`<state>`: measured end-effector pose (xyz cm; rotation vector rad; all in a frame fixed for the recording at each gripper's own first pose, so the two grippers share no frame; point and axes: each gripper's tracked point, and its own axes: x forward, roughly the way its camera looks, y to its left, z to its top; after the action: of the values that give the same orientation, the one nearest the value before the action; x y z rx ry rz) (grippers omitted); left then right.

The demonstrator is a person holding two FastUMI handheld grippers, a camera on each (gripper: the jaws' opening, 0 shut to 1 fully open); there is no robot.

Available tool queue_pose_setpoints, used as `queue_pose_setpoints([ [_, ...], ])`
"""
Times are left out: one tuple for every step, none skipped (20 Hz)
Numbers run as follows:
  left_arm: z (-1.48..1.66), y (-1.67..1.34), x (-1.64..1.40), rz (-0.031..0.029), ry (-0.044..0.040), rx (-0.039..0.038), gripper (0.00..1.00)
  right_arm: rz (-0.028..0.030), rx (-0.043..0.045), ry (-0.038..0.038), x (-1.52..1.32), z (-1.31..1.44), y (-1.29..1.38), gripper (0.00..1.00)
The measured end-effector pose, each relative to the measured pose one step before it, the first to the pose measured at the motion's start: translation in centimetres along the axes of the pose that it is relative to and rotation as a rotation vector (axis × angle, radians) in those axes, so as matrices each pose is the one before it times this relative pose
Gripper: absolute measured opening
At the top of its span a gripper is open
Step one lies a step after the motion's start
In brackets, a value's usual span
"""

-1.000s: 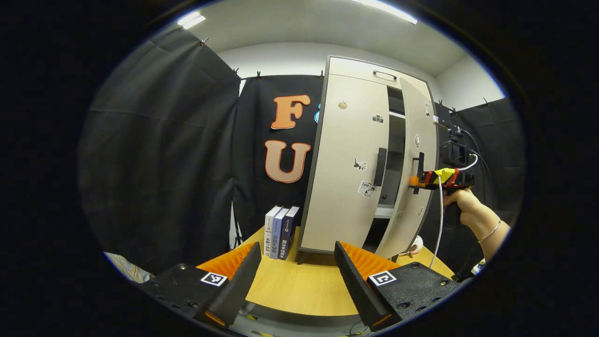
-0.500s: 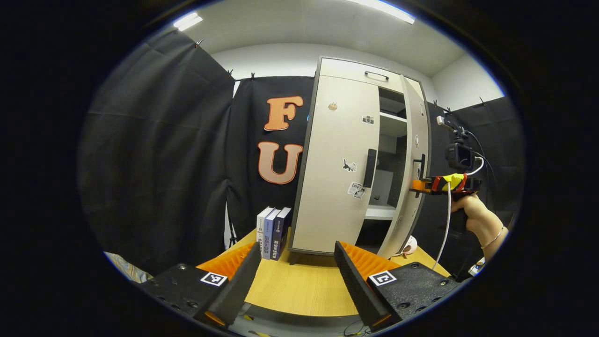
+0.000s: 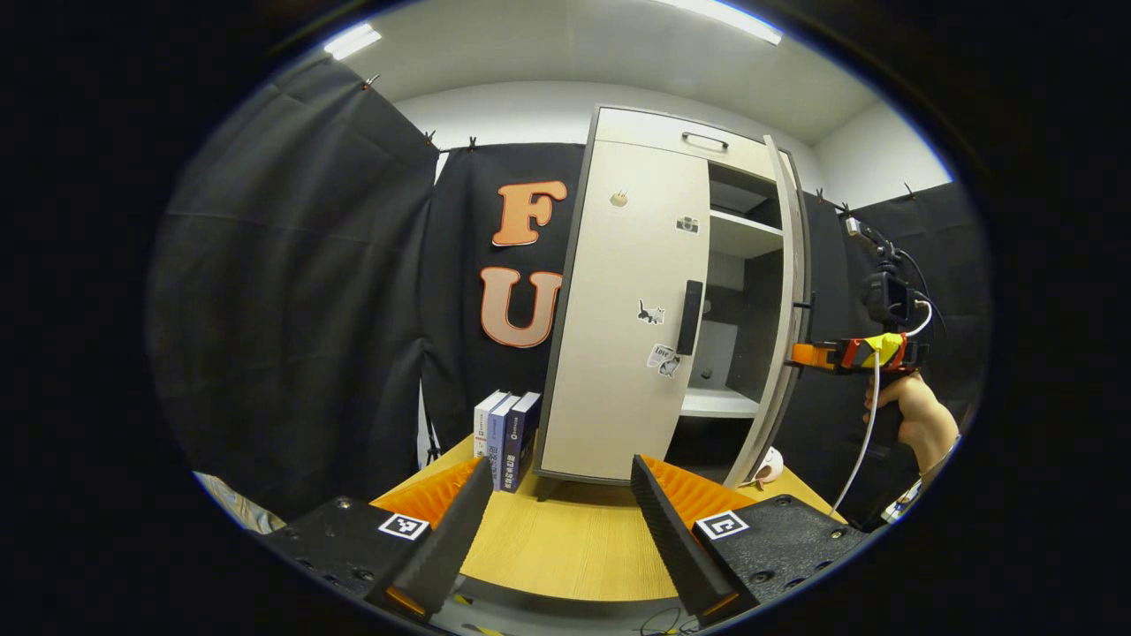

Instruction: Open the right door of the double-door shoe cabinet with the right hand, and open the left door with the left hand.

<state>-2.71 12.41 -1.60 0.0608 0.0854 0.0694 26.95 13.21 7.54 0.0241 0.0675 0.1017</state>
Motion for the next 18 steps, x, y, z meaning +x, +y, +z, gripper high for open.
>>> queue_pose_setpoints([
  [0.02, -0.345, 0.102, -0.00354, 0.00089, -0.00328, 0.97, 0.00448, 0.00407, 0.00186, -0.149, -0.016, -0.043, 0.22],
  [-0.041, -0.287, 0.172, -0.00367, 0.00037, -0.00394, 0.95, 0.00422, 0.00572, 0.00104, -0.116, -0.038, -0.033, 0.22],
  [0.058, -0.356, 0.09, -0.00278, -0.00018, -0.00162, 0.95, 0.00362, 0.00529, 0.0015, -0.099, -0.04, -0.014, 0.22],
  [0.002, -0.245, 0.013, -0.00073, -0.00167, 0.00252, 0.95, 0.00288, 0.00076, 0.00116, -0.025, 0.018, -0.061, 0.22],
  [0.086, -0.161, 0.077, 0.00069, -0.00193, 0.0053, 0.95, 0.00079, -0.00348, 0.00007, 0.002, -0.046, -0.126, 0.22],
  [0.032, -0.244, 0.087, -0.00017, -0.00188, 0.00594, 0.97, -0.00201, -0.00597, -0.00083, -0.101, 0.014, -0.174, 0.22],
  [0.067, -0.28, 0.091, -0.00075, -0.00273, 0.00426, 0.97, -0.00303, -0.0052, -0.00098, -0.103, 0.023, -0.374, 0.22],
  [0.067, -0.3, 0.094, -0.00065, -0.00173, 0.00106, 0.97, -0.00172, -0.00247, -0.00134, -0.152, 0.049, -0.284, 0.22],
  [-0.042, -0.328, 0.076, -0.00171, -0.0002, -0.00194, 0.97, -0.00142, 0.0063, -0.00123, -0.163, -0.001, -0.149, 0.22],
  [-0.016, -0.405, 0.123, -0.00238, 0.00029, -0.00357, 0.95, -0.00196, 0.00906, 0.00108, -0.076, -0.041, -0.179, 0.21],
  [-0.064, -0.413, 0.079, -0.00217, 0.00093, -0.00344, 0.97, -0.00236, 0.00614, 0.00094, -0.162, -0.077, -0.172, 0.21],
  [-0.019, -0.397, 0.076, -0.00235, 0.00005, -0.00099, 0.97, -0.00179, 0.00406, 0.00067, -0.16, -0.011, -0.198, 0.21],
  [-0.019, -0.414, 0.025, -0.0024, 0.00005, 0.0021, 0.97, -0.0005, 0.00054, 0.00053, -0.055, 0.003, -0.196, 0.21],
  [0.041, -0.459, 0.129, -0.00296, -0.00049, 0.00443, 0.95, -0.00101, -0.00128, 0.00085, -0.1, -0.027, -0.22, 0.21],
  [0.028, -0.499, 0.118, -0.00582, -0.00191, 0.00584, 0.95, -0.00143, -0.00108, -0.00131, -0.048, 0.023, -0.215, 0.21],
  [0.027, -0.444, 0.154, -0.00429, -0.00353, 0.01033, 0.95, -0.00045, -0.0028, -0.00156, -0.163, -0.028, -0.342, 0.21],
  [0.019, -0.226, 0.222, 0.00397, -0.00189, 0.01183, 0.97, -0.00824, 0.01689, -0.00227, -0.13, 0.138, -0.16, 0.16],
  [-0.006, -0.241, 0.194, 0.00227, -0.00204, 0.00368, 0.95, -0.00233, 0.00984, -0.00039, 0.215, -0.086, -0.234, 0.11],
])
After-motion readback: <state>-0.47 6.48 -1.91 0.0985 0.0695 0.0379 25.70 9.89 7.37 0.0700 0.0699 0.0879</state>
